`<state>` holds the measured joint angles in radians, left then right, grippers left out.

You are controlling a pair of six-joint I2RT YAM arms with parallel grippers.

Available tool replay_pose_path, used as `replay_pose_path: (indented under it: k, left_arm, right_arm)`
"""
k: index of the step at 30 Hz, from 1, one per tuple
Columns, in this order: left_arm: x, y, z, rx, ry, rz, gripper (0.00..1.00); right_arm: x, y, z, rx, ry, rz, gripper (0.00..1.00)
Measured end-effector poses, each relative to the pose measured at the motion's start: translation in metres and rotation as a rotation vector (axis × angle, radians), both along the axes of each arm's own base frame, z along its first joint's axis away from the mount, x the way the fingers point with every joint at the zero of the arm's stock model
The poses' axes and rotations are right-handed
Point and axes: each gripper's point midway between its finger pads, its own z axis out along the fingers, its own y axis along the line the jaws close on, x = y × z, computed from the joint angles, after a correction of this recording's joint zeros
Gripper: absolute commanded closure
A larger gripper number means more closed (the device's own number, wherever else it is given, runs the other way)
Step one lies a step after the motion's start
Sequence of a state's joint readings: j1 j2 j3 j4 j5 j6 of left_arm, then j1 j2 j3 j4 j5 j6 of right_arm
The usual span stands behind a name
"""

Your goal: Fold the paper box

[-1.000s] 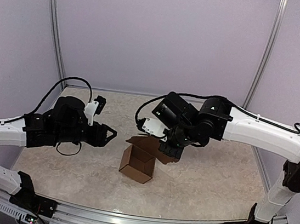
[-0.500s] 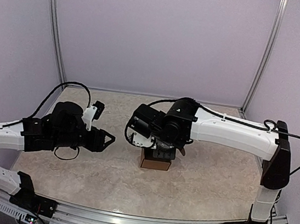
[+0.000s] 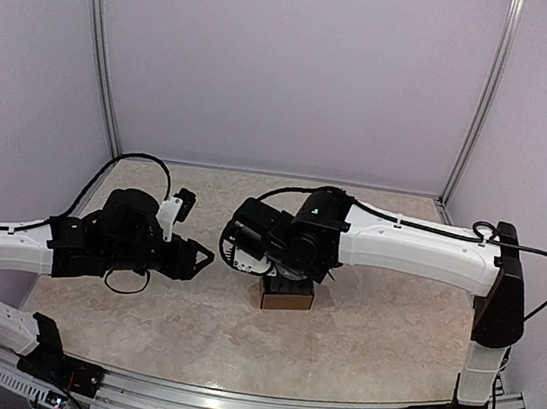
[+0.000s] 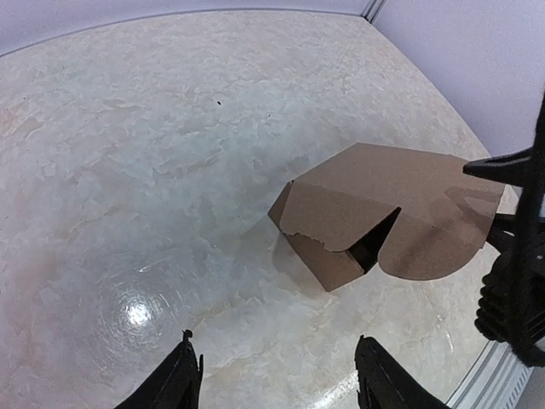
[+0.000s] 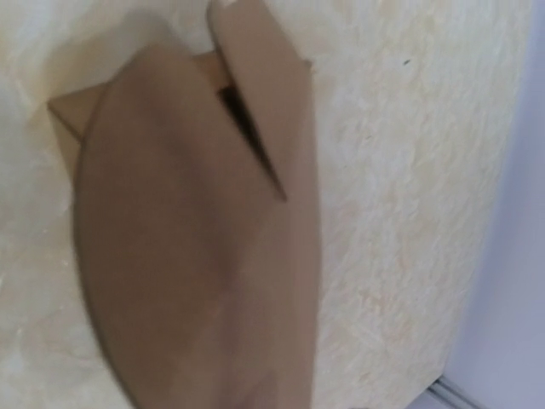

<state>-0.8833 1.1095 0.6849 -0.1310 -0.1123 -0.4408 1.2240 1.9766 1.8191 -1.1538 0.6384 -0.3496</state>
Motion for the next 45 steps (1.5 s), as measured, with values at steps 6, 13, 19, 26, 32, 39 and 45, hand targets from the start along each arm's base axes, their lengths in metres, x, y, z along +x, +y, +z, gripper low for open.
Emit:
replay_pose_path:
  k: [6, 13, 19, 26, 32, 39, 45]
  left_arm:
    - [0.001, -0.006, -0.009, 0.017, -0.007, -0.030, 0.36]
    - [0.002, -0.019, -0.026, 0.083, -0.037, -0.101, 0.36]
    - [-0.002, -0.037, -0.044, 0.168, -0.123, -0.184, 0.36]
    - [-0.002, -0.039, -0.068, 0.276, -0.290, -0.245, 0.36]
    - [0.007, -0.052, -0.080, 0.327, -0.410, -0.292, 0.37]
    - [0.018, -0.063, -0.092, 0.364, -0.516, -0.308, 0.40]
    - [0.028, -0.069, -0.092, 0.380, -0.585, -0.291, 0.41]
  right_arm:
    - [-0.003, -0.007, 0.031, 0.131, -0.047, 0.006, 0.43]
    - [-0.019, -0.032, 0.077, 0.409, -0.061, 0.018, 0.33]
    - [-0.008, -0.066, 0.080, 0.585, -0.060, -0.088, 0.32]
    - [0.007, -0.103, 0.057, 0.721, -0.037, -0.250, 0.30]
    - [0.018, -0.134, 0.039, 0.859, -0.019, -0.388, 0.30]
    - [0.016, -0.143, 0.031, 1.011, 0.046, -0.446, 0.30]
    - [0.007, -0.142, 0.020, 1.055, 0.099, -0.452, 0.30]
